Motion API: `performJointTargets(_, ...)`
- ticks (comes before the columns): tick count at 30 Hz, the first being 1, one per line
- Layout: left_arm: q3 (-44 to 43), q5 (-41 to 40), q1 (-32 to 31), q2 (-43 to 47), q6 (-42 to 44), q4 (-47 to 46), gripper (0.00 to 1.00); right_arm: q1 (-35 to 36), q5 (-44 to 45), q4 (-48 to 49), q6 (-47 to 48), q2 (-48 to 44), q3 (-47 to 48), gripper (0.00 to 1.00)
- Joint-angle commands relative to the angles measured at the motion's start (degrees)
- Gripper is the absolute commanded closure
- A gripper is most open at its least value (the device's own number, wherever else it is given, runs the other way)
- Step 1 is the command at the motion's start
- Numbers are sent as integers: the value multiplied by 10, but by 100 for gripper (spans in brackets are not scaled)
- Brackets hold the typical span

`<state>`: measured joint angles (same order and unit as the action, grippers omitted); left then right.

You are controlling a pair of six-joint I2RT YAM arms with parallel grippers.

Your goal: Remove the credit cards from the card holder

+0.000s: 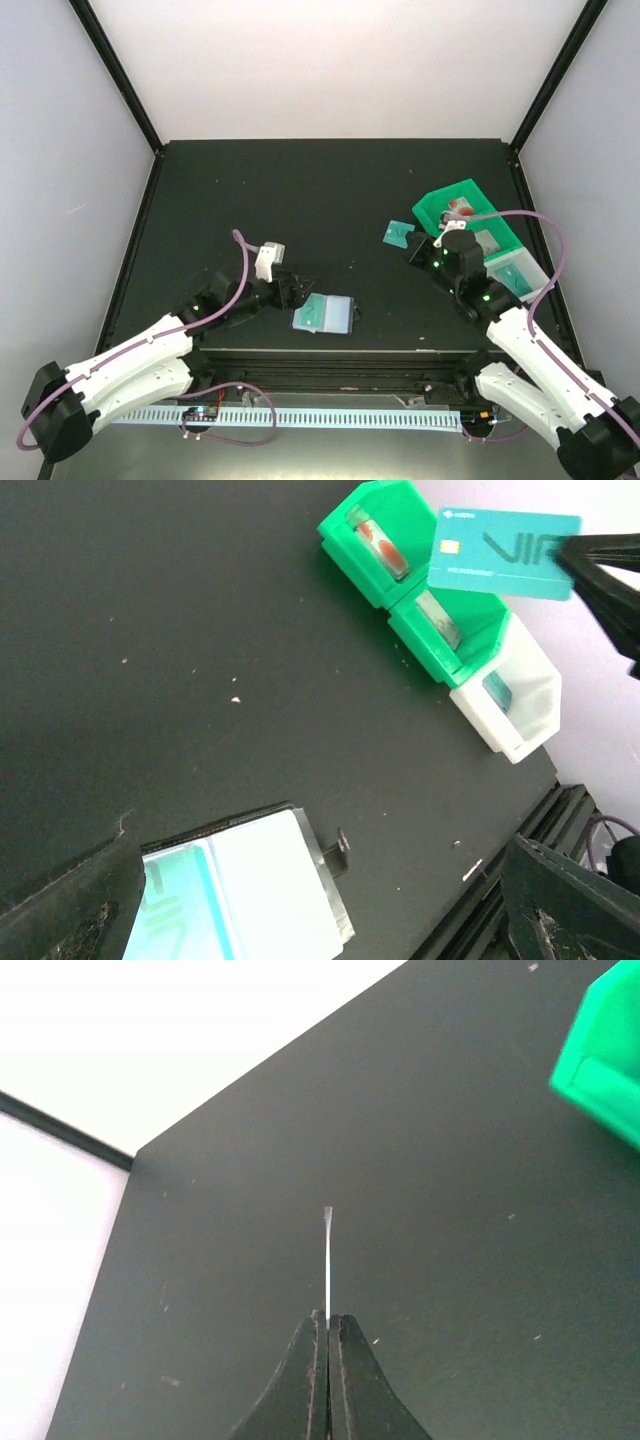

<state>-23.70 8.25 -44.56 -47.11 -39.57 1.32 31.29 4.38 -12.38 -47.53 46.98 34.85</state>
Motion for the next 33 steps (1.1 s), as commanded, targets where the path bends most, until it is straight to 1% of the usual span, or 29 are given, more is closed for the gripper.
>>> performJointTargets(1, -56, 25, 8, 28, 56, 86, 1, -72, -67, 9, 44, -5, -4, 99)
performJointTargets(3, -66, 16, 8, 36, 75, 103, 1, -103, -57, -24, 40, 1, 8, 99)
performJointTargets(7, -91, -27, 10, 25, 118, 172, 1, -155, -40, -81, 40, 6, 31, 99)
performJointTargets(11, -107, -37, 11, 8, 156, 216, 1, -198, 47, -157, 42, 3, 56, 99)
performJointTargets(12, -109, -38, 11, 7, 161, 220, 1, -217, 51, -173, 48, 1, 60, 99)
performJointTargets(17, -106, -33, 12, 11, 174, 222, 1, -309, 15, -187, 79, -1, 66, 99)
performJointTargets(20, -108, -10, 12, 6, 162, 219, 1, -354, 5, -209, 87, 4, 77, 99)
performJointTargets(23, -117, 25, 13, -6, 153, 226, 1, -377, 43, -238, 88, -16, 81, 99)
performJointTargets(28, -144, 14, 13, -23, 163, 267, 1, -419, 76, -262, 126, -40, 79, 99)
performJointTargets(33, -133, 22, 14, -27, 163, 247, 1, -510, 21, -288, 152, -22, 75, 99)
